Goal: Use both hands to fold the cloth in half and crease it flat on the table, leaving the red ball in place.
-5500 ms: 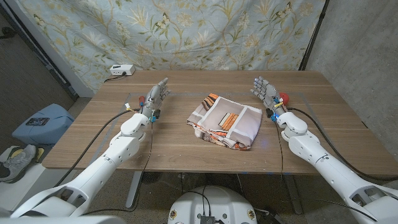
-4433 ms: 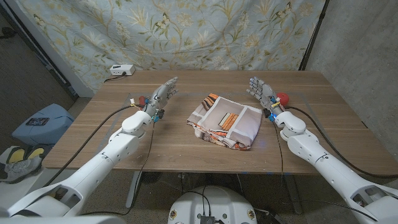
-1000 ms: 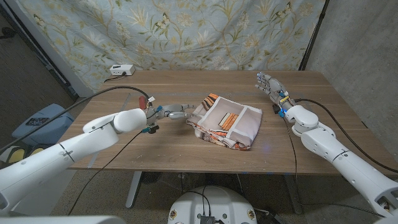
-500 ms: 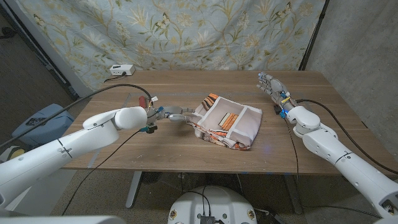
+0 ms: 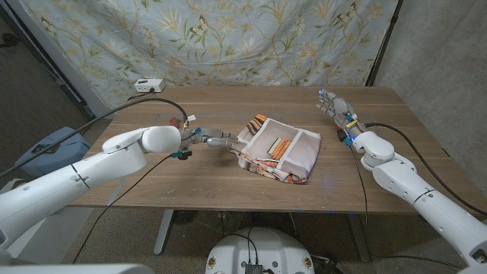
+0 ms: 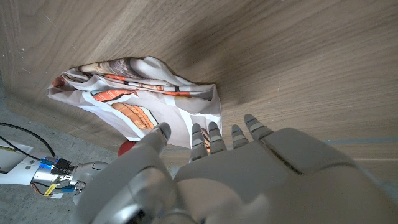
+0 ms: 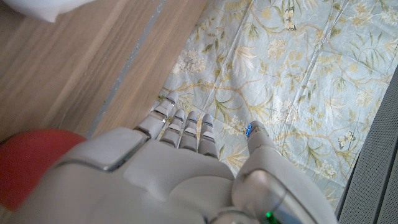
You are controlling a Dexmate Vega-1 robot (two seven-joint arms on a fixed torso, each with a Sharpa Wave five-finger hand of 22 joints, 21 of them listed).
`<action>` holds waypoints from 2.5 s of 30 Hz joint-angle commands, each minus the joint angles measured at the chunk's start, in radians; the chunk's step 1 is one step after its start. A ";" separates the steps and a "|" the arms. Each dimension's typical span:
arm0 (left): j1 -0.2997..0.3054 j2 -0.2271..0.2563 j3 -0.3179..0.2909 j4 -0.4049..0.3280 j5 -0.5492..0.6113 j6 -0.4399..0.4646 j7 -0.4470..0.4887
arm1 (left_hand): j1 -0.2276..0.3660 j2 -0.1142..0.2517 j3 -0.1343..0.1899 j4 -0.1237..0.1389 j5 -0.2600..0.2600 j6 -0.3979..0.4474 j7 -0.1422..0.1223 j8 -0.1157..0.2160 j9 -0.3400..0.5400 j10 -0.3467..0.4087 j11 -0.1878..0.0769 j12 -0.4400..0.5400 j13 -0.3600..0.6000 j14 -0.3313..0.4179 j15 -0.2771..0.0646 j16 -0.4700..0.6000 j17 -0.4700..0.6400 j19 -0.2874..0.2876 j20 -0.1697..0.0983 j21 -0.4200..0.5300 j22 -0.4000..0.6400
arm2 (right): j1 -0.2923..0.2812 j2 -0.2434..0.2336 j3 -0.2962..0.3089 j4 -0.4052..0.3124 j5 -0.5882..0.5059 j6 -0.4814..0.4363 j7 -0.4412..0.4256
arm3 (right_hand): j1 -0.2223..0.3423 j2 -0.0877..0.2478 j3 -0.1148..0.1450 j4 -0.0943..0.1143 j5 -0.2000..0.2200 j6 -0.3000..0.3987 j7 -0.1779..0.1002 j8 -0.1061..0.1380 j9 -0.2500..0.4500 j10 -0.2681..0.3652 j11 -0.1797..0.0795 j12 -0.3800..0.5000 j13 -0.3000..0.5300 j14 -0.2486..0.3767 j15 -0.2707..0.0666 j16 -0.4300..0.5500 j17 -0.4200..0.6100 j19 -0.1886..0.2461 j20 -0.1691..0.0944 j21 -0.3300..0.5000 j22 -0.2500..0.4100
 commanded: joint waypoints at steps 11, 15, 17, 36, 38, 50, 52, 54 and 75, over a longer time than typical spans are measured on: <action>-0.121 -0.050 0.089 0.034 0.061 0.072 -0.168 | -0.035 0.004 0.018 0.033 0.007 0.084 0.026 0.012 0.004 0.024 0.000 0.003 0.002 0.006 -0.005 0.004 0.004 -0.044 -0.007 0.002 0.004 | -0.018 -0.002 0.015 -0.003 -0.002 0.018 -0.011 | 0.008 0.000 -0.005 -0.001 0.004 0.007 -0.005 0.003 0.002 -0.003 -0.002 -0.001 0.005 -0.008 0.001 -0.004 0.004 -0.011 -0.006 0.001 0.002; -0.134 -0.057 0.100 0.040 0.070 0.077 -0.181 | -0.035 0.005 0.022 0.034 0.009 0.089 0.027 0.012 0.004 0.023 -0.002 0.001 0.002 0.004 -0.005 0.003 0.003 -0.051 -0.006 0.001 0.004 | -0.022 -0.004 0.018 -0.008 -0.001 0.015 -0.015 | 0.008 0.000 -0.006 -0.001 0.004 0.007 -0.005 0.003 0.002 -0.004 -0.003 -0.001 0.005 -0.008 0.002 -0.004 0.004 -0.012 -0.006 0.001 0.002; -0.142 -0.060 0.106 0.042 0.079 0.078 -0.188 | -0.035 0.005 0.023 0.034 0.010 0.091 0.027 0.012 0.004 0.024 -0.002 0.001 0.002 0.004 -0.006 0.002 0.002 -0.052 -0.007 0.001 0.004 | -0.026 -0.007 0.020 -0.017 0.000 0.005 -0.023 | 0.008 0.000 -0.006 -0.001 0.004 0.007 -0.006 0.003 0.002 -0.004 0.000 -0.001 0.005 -0.010 0.004 -0.005 0.004 -0.013 -0.006 0.001 0.002; -0.174 -0.075 0.126 0.053 0.117 0.077 -0.218 | -0.045 -0.002 0.036 0.041 0.015 0.113 0.022 0.008 0.005 0.065 -0.012 0.010 0.003 0.014 -0.009 0.005 0.001 -0.073 -0.007 0.002 0.004 | -0.079 -0.110 0.035 -0.258 0.014 -0.269 -0.121 | 0.037 0.000 0.006 -0.021 0.011 0.047 0.012 0.015 0.001 0.048 0.033 0.016 0.004 0.008 0.024 -0.003 -0.003 -0.019 0.010 0.003 0.001; -0.177 -0.077 0.128 0.055 0.117 0.075 -0.222 | -0.047 -0.003 0.037 0.042 0.016 0.117 0.022 0.009 0.005 0.071 -0.012 0.011 0.003 0.015 -0.008 0.005 0.001 -0.074 -0.008 0.002 0.004 | -0.079 -0.131 0.035 -0.288 0.019 -0.320 -0.127 | 0.044 -0.002 0.009 -0.026 0.012 0.048 0.014 0.014 0.001 0.049 0.036 0.016 0.004 0.010 0.026 -0.004 -0.004 -0.021 0.012 0.002 0.001; -0.184 -0.081 0.137 0.056 0.132 0.069 -0.235 | -0.054 -0.004 0.041 0.047 0.017 0.119 0.020 0.005 0.005 0.078 -0.013 0.011 0.003 0.020 -0.007 0.006 0.001 -0.085 -0.010 0.002 0.004 | -0.055 -0.216 0.012 -0.428 0.002 -0.562 -0.188 | 0.090 -0.025 0.023 -0.055 0.015 0.055 0.029 0.014 0.001 0.066 0.037 0.018 0.004 0.027 0.022 -0.005 -0.011 -0.043 0.026 -0.004 0.000; -0.182 -0.081 0.134 0.057 0.128 0.065 -0.235 | -0.054 -0.003 0.041 0.047 0.017 0.119 0.020 0.004 0.005 0.079 -0.013 0.011 0.004 0.020 -0.007 0.006 0.001 -0.087 -0.010 0.002 0.004 | -0.051 -0.225 0.007 -0.443 -0.005 -0.584 -0.192 | 0.095 -0.028 0.023 -0.057 0.014 0.053 0.032 0.013 0.001 0.068 0.035 0.018 0.004 0.029 0.021 -0.005 -0.011 -0.047 0.027 -0.005 0.000; -0.182 -0.081 0.135 0.054 0.130 0.070 -0.237 | -0.055 -0.003 0.042 0.047 0.017 0.120 0.020 0.004 0.005 0.080 -0.014 0.011 0.004 0.021 -0.008 0.006 0.001 -0.088 -0.010 0.002 0.004 | -0.044 -0.233 0.000 -0.464 -0.015 -0.618 -0.204 | 0.099 -0.031 0.024 -0.058 0.014 0.053 0.035 0.013 0.001 0.071 0.034 0.019 0.004 0.031 0.022 -0.005 -0.012 -0.051 0.028 -0.006 0.000; -0.175 -0.077 0.133 0.039 0.131 0.068 -0.245 | -0.056 -0.001 0.054 0.045 0.020 0.130 0.015 0.002 0.006 0.090 -0.017 0.009 0.005 0.030 -0.007 0.006 -0.003 -0.091 -0.012 0.006 0.004 | 0.179 -0.304 -0.185 -0.634 -0.138 -1.128 -0.188 | 0.188 -0.094 0.030 -0.063 0.007 0.120 0.085 0.031 0.001 0.217 0.050 0.056 0.012 0.080 0.052 -0.001 -0.017 -0.039 0.044 0.005 -0.001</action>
